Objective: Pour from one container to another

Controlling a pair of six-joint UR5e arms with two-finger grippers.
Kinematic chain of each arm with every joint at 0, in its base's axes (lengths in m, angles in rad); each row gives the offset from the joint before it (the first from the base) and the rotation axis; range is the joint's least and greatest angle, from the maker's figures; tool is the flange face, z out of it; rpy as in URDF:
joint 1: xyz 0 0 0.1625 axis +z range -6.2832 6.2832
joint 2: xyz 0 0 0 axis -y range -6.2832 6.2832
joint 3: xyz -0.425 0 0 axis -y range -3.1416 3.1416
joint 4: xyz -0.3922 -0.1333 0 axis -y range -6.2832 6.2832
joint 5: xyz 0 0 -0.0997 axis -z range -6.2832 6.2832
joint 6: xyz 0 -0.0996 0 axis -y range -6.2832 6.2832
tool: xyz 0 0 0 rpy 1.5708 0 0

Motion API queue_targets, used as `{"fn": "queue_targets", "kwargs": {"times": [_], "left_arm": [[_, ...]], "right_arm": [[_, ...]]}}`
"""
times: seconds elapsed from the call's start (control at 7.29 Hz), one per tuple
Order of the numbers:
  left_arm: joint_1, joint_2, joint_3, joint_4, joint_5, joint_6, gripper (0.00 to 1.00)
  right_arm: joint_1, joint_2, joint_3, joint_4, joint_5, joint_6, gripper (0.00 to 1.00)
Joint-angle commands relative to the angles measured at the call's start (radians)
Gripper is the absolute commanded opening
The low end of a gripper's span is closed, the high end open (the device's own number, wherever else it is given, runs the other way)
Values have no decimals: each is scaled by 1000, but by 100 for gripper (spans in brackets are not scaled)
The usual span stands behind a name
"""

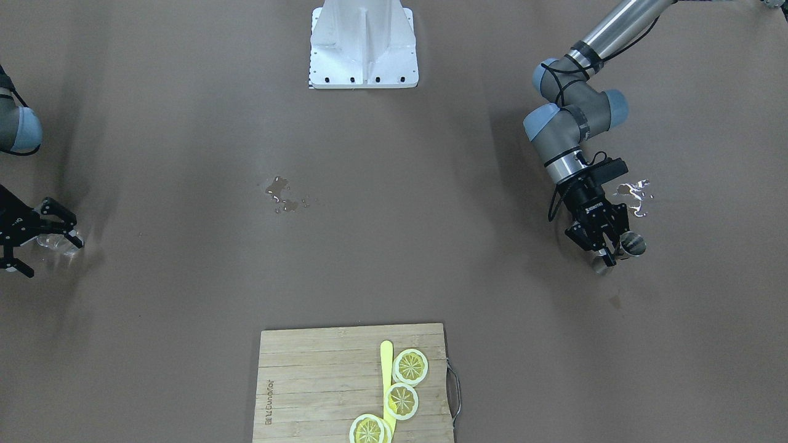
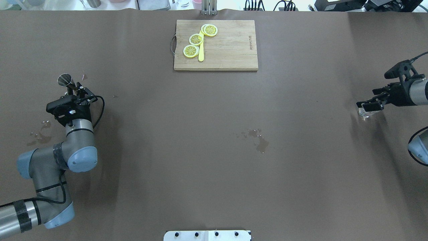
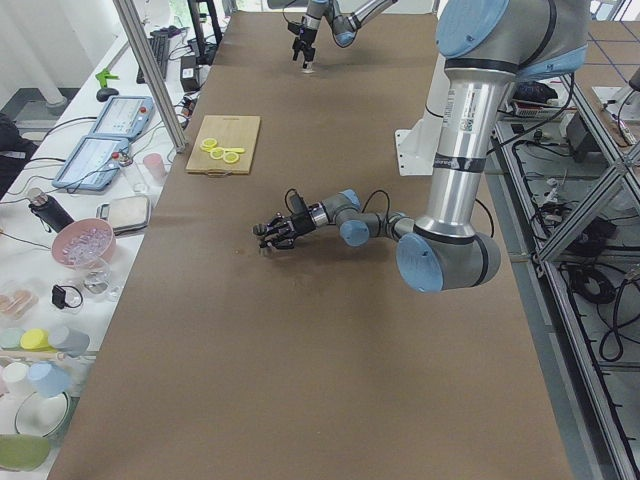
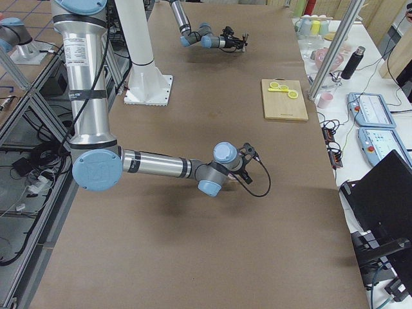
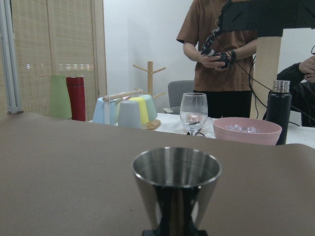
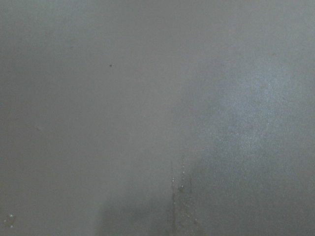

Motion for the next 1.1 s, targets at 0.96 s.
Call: {"fn": "queue_targets", "kwargs": {"times": [0.96], "left_arm": [[-9, 15, -49, 0, 0, 4, 6]], "right_arm": [[-93, -92, 116, -13, -198, 195, 98]]}}
